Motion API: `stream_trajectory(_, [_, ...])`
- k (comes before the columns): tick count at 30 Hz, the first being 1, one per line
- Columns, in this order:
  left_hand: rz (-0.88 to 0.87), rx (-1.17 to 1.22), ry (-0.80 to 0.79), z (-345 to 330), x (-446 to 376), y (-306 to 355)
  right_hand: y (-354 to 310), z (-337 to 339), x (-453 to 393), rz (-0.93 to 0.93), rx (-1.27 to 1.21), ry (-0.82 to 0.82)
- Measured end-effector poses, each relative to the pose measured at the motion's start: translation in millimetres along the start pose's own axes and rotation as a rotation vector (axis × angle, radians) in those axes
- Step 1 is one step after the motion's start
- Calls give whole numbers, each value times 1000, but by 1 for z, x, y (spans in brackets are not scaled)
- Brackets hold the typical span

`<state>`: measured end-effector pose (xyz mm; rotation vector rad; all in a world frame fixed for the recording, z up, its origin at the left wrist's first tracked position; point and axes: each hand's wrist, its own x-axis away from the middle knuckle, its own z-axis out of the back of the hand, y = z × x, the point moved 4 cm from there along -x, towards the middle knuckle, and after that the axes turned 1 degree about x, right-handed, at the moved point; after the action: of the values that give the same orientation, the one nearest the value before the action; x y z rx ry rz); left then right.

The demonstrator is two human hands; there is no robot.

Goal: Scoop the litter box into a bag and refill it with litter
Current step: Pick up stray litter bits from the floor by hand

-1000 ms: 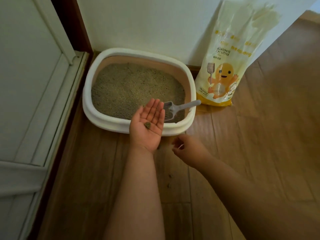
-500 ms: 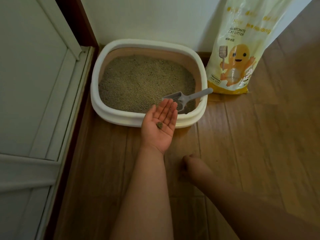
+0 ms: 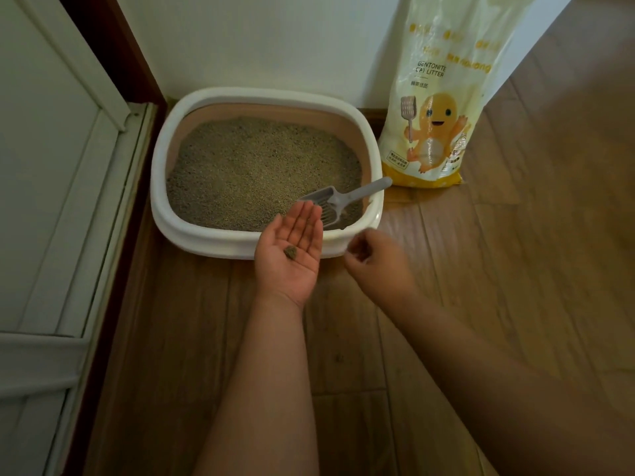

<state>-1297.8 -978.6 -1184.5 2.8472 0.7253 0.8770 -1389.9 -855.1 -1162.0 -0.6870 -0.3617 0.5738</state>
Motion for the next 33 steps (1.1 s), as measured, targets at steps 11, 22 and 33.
stream_trajectory(11, [22, -50, -46, -22, 3, -19, -87, 26, 0, 404, 127, -136])
stream_trajectory(22, [-98, 157, -102, -29, 12, 16, -76, 40, -3, 267, -111, -33])
stream_trajectory(33, [-90, 159, -150, -30, 18, 22, 49, -53, 46, -132, 443, -580])
